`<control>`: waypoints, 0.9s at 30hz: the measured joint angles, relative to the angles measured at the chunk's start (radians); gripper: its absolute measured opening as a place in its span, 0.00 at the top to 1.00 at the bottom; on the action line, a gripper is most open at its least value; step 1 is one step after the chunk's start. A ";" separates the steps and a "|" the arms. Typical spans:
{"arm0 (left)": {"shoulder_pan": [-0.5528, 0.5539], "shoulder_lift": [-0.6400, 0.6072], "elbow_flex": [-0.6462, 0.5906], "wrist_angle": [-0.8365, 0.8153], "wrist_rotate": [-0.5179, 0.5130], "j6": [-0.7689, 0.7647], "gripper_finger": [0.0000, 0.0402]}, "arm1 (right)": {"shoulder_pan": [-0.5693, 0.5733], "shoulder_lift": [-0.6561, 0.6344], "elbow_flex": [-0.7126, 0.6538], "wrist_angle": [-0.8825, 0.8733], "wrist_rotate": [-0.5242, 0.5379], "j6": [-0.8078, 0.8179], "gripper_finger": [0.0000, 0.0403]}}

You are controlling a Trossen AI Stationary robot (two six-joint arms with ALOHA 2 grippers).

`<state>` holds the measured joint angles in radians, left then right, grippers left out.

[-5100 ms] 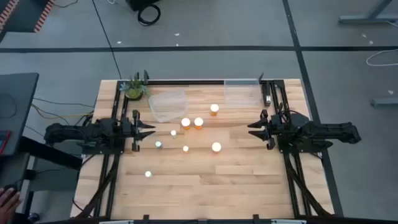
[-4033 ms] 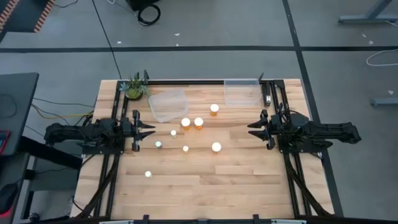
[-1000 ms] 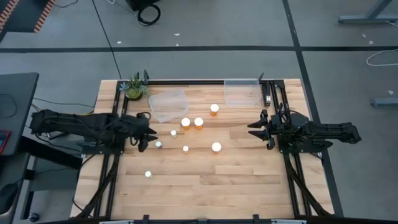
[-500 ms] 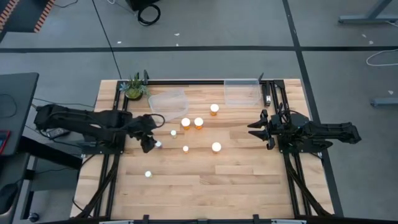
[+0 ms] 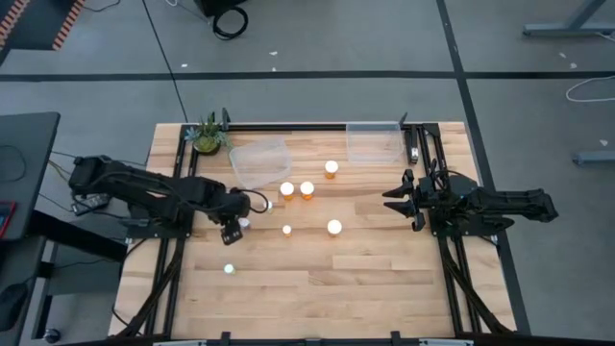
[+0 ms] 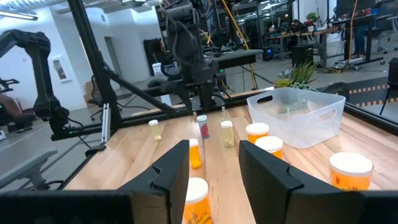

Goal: Pick and place medicine bottles into bin by pill shape (circle, oval)
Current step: Put the blue small pill bottle into the left transparent bin

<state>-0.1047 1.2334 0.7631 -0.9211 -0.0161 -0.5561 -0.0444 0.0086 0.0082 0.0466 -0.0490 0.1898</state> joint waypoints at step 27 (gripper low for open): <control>0.002 0.266 0.000 0.178 -0.034 -0.009 0.40 | 0.000 0.000 0.000 -0.002 0.000 0.000 0.64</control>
<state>-0.1032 1.4994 0.7631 -0.7426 -0.0505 -0.5649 -0.0444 0.0086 0.0082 0.0444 -0.0490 0.1899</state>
